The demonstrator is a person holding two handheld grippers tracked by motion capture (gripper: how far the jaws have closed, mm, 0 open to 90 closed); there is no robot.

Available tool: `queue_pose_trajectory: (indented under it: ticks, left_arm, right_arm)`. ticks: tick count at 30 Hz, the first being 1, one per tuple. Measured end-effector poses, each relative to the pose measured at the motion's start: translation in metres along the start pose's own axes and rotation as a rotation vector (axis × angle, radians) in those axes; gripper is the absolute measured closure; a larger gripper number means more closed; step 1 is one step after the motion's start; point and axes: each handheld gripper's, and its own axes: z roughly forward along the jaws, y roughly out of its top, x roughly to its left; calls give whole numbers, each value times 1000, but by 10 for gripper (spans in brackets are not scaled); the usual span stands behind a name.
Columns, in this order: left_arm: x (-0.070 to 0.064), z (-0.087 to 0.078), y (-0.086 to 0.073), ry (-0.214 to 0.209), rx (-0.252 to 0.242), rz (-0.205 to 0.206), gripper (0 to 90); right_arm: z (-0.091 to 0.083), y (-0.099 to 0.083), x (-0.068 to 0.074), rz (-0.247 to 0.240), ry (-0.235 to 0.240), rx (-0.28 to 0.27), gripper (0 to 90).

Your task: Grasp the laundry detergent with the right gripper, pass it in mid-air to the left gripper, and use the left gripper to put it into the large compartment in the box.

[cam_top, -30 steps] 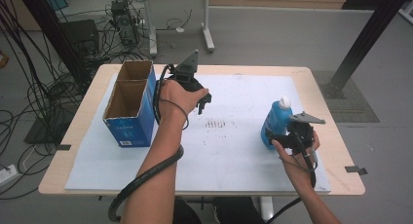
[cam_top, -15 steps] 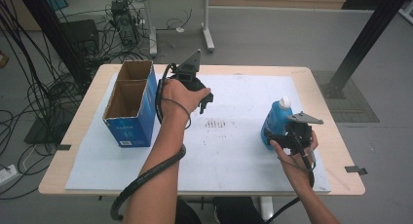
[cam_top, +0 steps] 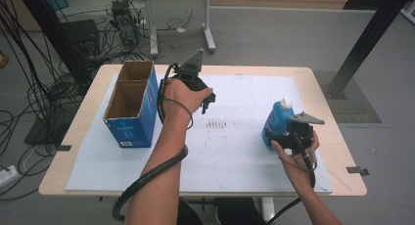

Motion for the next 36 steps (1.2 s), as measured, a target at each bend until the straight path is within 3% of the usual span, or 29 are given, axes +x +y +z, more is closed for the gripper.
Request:
queue_pose_trajectory:
  ticks: [36]
  left_arm:
    - [-2,0,2,-9,-3,4,52]
  right_arm:
    - [0,1,0,-11,1,-10,24]
